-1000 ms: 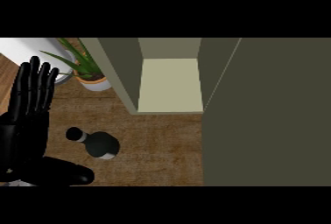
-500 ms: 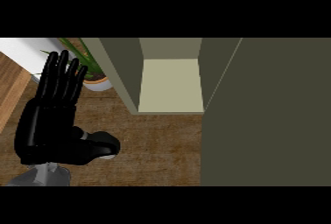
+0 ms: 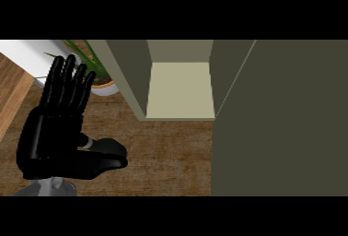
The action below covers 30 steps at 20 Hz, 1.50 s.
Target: Pick up the wine, place it into the cabinet and close the cabinet
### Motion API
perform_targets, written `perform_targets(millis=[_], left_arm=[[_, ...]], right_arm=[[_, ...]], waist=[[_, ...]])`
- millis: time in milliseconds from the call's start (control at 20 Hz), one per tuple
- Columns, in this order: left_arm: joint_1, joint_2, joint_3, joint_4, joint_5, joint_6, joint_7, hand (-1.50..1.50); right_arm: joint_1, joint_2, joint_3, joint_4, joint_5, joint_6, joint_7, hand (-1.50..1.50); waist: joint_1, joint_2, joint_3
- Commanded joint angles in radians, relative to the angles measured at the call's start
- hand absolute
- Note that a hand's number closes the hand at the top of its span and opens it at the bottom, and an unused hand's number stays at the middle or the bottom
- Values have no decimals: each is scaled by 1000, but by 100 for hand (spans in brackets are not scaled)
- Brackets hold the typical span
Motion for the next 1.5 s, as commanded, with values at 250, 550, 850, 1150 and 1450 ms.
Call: perform_targets(millis=[250, 550, 850, 1150, 1450], left_arm=[[19, -5, -91, -120, -84, 91, 97, -150], [58, 6, -59, -126, -61, 67, 90, -150], [97, 38, -23, -136, -44, 47, 125, -150], [177, 16, -2, -70, -70, 37, -18, -150], [305, 69, 73, -118, 13, -52, -28, -150]], right_arm=[[-40, -5, -55, -56, -63, 13, 104, -150], [-40, 26, -19, -58, -21, 16, 121, -150], [-96, 39, -35, -44, -5, -14, 140, -150], [-76, 46, -51, -7, -3, 26, 93, -150], [-188, 32, -71, 15, 0, -13, 156, -150]], waist=[[2, 0, 0], [2, 0, 0], [4, 0, 0], [2, 0, 0], [8, 0, 0]])
